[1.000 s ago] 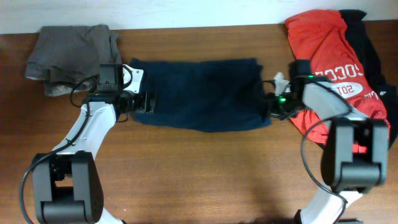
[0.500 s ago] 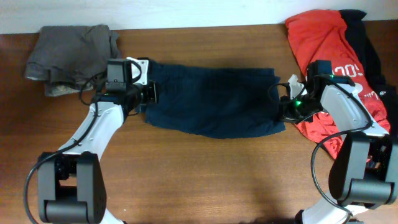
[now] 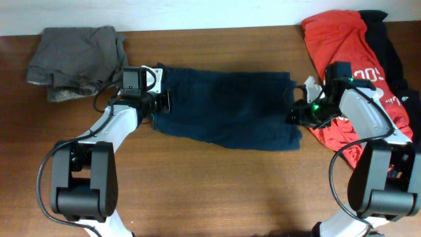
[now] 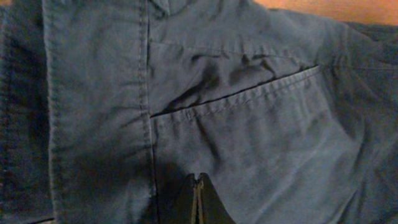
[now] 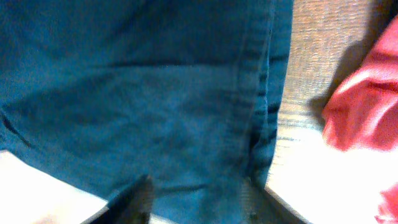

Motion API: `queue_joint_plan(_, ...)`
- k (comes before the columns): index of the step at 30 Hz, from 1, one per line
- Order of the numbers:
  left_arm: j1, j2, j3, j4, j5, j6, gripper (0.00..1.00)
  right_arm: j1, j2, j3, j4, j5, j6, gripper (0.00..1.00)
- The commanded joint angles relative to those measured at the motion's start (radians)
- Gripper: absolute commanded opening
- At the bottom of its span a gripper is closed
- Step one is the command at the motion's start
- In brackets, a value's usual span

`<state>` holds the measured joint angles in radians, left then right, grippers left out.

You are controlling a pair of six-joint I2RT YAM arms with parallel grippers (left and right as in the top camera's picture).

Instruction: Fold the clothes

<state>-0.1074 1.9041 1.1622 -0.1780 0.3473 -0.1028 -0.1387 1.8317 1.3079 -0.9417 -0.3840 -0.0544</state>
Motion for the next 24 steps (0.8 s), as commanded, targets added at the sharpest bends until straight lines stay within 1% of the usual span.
queue_joint_plan(1, 0.003, 0.003, 0.003, 0.007, -0.003, -0.002, 0.01, 0.008, -0.025, 0.104, 0.009, -0.009, 0.000, 0.59)
queue_joint_plan(4, 0.004, 0.003, 0.005, 0.006, -0.003, -0.002, 0.01, 0.009, -0.025, 0.153, 0.045, -0.009, -0.001, 0.60)
queue_joint_plan(6, 0.008, 0.001, 0.010, 0.001, -0.003, -0.003, 0.01, 0.011, -0.024, 0.157, 0.074, -0.009, 0.000, 0.51)
queue_joint_plan(7, 0.011, -0.002, 0.018, -0.011, -0.002, -0.003, 0.01, 0.014, -0.021, 0.156, 0.082, -0.007, -0.001, 0.37)
queue_joint_plan(8, 0.014, -0.003, 0.027, -0.024, -0.002, -0.003, 0.01, 0.018, -0.013, 0.156, 0.084, -0.005, -0.001, 0.25)
queue_joint_plan(9, 0.019, -0.007, 0.043, -0.047, -0.002, -0.003, 0.01, 0.021, -0.003, 0.155, 0.085, -0.005, -0.001, 0.10)
queue_joint_plan(10, 0.026, -0.009, 0.063, -0.073, 0.006, -0.002, 0.01, 0.026, 0.010, 0.154, 0.085, -0.005, -0.001, 0.04)
queue_joint_plan(14, 0.057, -0.011, 0.163, -0.195, 0.024, -0.001, 0.01, 0.041, 0.075, 0.154, 0.089, -0.005, -0.001, 0.04)
queue_joint_plan(16, 0.069, -0.011, 0.201, -0.237, 0.024, 0.026, 0.01, 0.047, 0.102, 0.154, 0.097, -0.005, 0.002, 0.04)
queue_joint_plan(18, 0.077, -0.011, 0.230, -0.258, 0.023, 0.051, 0.01, 0.053, 0.127, 0.154, 0.109, -0.005, 0.002, 0.04)
queue_joint_plan(22, 0.092, -0.011, 0.253, -0.266, 0.024, 0.055, 0.01, 0.053, 0.169, 0.154, 0.135, 0.002, 0.007, 0.04)
queue_joint_plan(23, 0.095, -0.011, 0.253, -0.266, 0.024, 0.055, 0.02, 0.053, 0.178, 0.154, 0.140, 0.003, 0.007, 0.04)
queue_joint_plan(24, 0.098, -0.011, 0.254, -0.266, 0.026, 0.064, 0.10, 0.053, 0.189, 0.154, 0.147, 0.003, 0.007, 0.04)
